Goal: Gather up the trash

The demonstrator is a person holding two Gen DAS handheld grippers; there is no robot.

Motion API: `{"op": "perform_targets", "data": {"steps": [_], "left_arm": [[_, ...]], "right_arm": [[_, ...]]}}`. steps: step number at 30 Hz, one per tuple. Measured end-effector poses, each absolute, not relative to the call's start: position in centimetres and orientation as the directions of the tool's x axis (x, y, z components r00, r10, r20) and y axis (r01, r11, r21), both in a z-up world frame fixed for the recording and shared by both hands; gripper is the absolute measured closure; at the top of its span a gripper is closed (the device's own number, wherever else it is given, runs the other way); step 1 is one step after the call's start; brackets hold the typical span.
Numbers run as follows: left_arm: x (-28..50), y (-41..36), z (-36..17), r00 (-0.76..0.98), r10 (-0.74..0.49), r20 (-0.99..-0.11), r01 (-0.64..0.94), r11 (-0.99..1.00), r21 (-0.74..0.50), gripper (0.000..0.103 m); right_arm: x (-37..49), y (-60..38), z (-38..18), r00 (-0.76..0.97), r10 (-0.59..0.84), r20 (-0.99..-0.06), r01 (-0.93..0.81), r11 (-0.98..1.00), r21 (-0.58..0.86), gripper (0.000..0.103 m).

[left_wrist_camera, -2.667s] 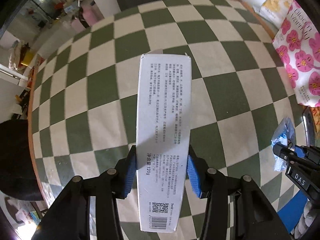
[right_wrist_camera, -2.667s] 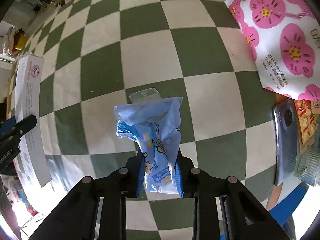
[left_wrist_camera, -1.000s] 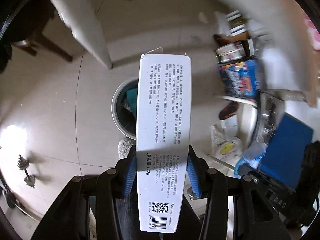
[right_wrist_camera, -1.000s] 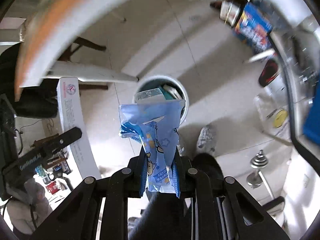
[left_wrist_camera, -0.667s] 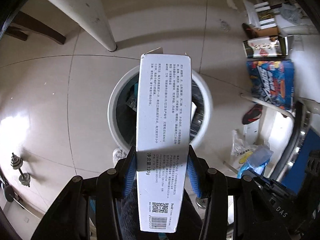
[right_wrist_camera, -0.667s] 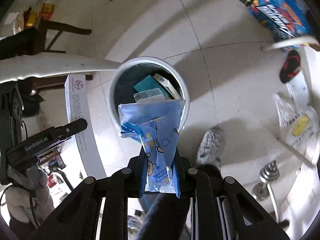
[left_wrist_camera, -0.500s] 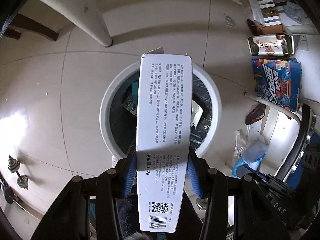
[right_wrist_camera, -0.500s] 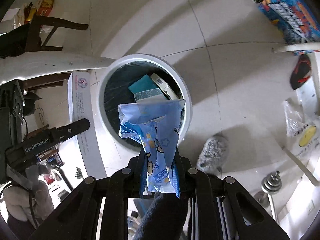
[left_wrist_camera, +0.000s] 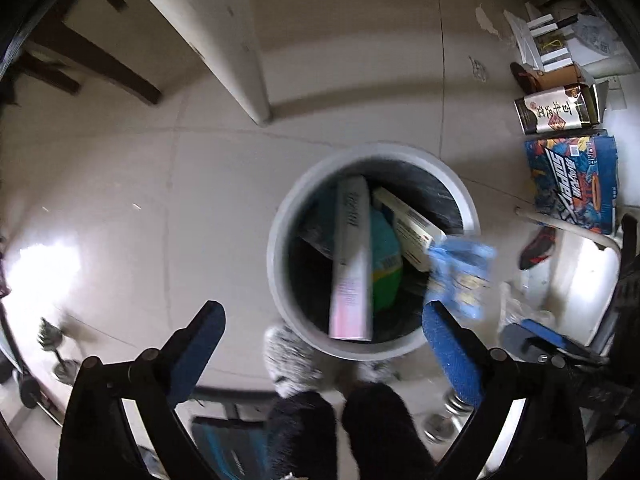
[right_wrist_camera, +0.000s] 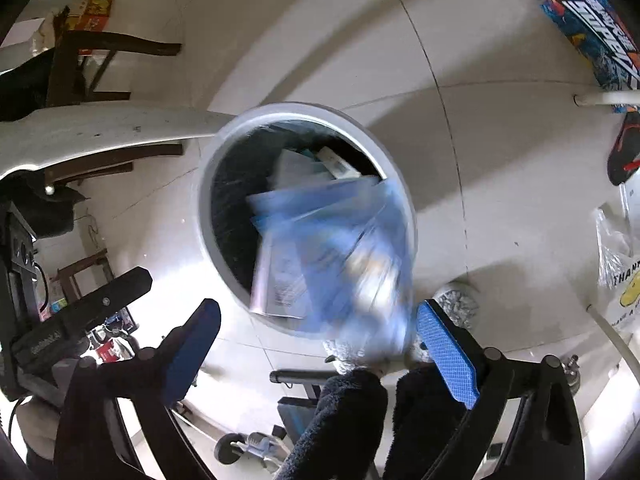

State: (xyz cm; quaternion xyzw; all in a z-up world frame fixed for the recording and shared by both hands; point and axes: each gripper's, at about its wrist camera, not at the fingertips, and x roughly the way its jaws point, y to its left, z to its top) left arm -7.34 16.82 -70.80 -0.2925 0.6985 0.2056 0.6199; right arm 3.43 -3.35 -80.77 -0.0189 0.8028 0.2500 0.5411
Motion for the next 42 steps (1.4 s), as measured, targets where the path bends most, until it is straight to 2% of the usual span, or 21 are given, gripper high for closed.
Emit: {"op": "perform_targets", "data": {"steps": [3, 8, 15, 23, 33, 42], "left_arm": [[-8.0, 16.3, -68.7, -0.064, -0.079, -0.995, -0.638, 0.770, -0.020, 0.002], [-9.1, 15.1, -64.7, -0.054, -0.066, -0.996, -0.646, 0.763, -0.015, 0.002], [-10.5, 12.6, -54.5, -0.045, -0.044, -0.998, -0.633, 0.774, -0.006, 0.002], [-12.1, 9.5, -40.6, -0.007, -0.028, -1.000, -0.597, 0.802, -0.018, 0.002], [-13.6, 6.0, -25.0, 0.163, -0.063, -0.985, -0.564, 0.813, -0.146, 0.002], [-14.8, 5.2, -16.5, 0.311, -0.115, -0.944, -0.512, 0.816, -0.268, 0.002]], "right_arm": [[2.9, -3.0, -78.6, -0.376, 0.218, -0.900, -0.349, 0.867, 0.356, 0.000], [1.7, -2.8, -73.4, -0.257, 0.118, -0.959, -0.466, 0.854, 0.230, 0.000], [0.5, -4.6, -63.8, -0.130, 0.042, -0.991, -0.497, 0.862, 0.101, 0.000], [-1.5, -7.3, -47.5, -0.088, 0.101, -0.991, -0.513, 0.848, 0.132, 0.000], [-4.0, -11.1, -27.3, -0.034, 0.218, -0.975, -0.529, 0.824, 0.203, 0.000], [-5.7, -13.9, -16.9, -0.036, 0.333, -0.942, -0.530, 0.793, 0.300, 0.000]]}}
